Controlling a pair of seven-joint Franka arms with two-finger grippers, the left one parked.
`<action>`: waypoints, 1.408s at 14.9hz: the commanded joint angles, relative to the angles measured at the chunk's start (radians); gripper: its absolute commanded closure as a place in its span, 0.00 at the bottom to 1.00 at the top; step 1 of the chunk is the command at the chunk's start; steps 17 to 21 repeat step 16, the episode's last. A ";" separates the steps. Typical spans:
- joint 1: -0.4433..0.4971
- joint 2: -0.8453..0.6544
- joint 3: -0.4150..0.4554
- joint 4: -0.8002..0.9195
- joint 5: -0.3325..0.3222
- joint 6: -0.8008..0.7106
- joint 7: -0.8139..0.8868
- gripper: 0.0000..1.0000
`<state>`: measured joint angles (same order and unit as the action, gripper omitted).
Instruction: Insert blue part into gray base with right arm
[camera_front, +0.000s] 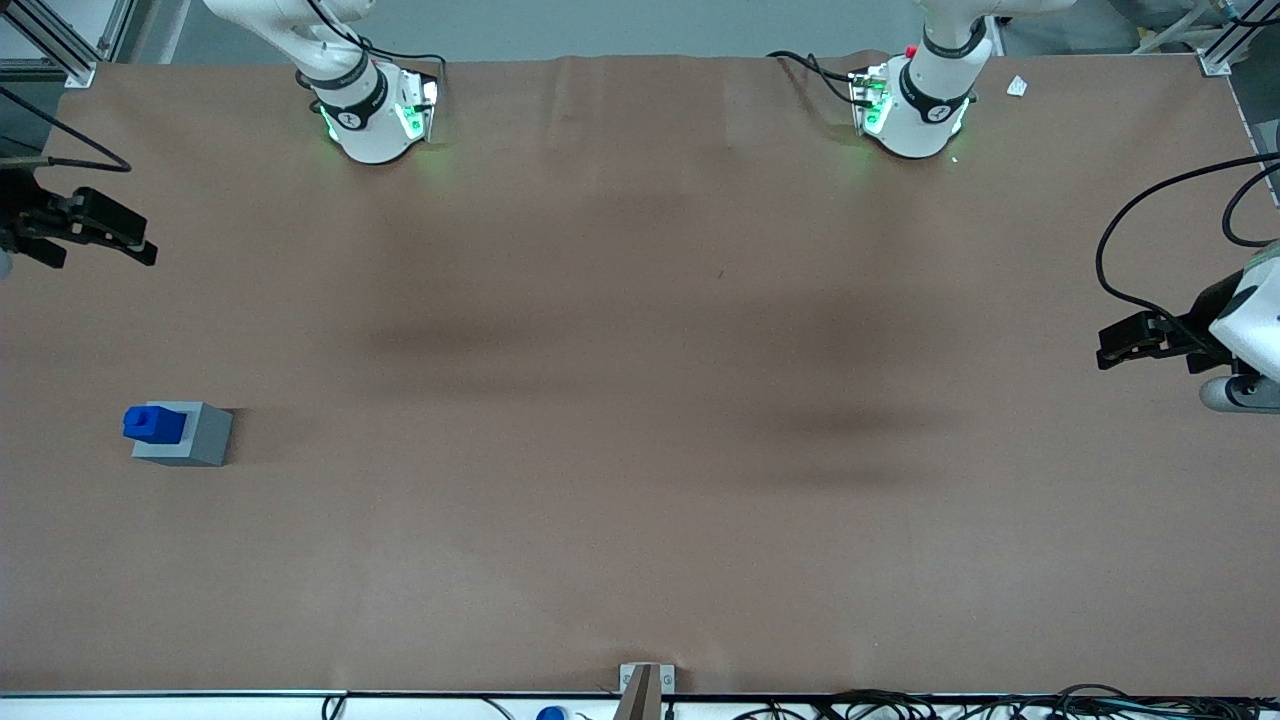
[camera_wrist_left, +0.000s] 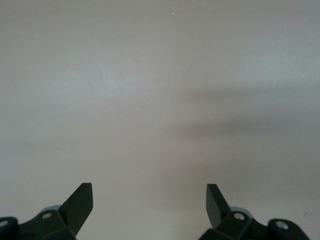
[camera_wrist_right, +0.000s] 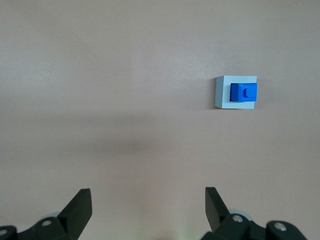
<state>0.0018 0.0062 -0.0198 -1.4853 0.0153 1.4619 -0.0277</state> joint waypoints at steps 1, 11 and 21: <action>0.000 -0.040 -0.002 -0.036 0.006 0.005 0.014 0.00; 0.006 -0.034 0.004 -0.018 0.006 0.008 0.015 0.00; 0.004 -0.034 0.001 -0.013 0.005 0.005 0.015 0.00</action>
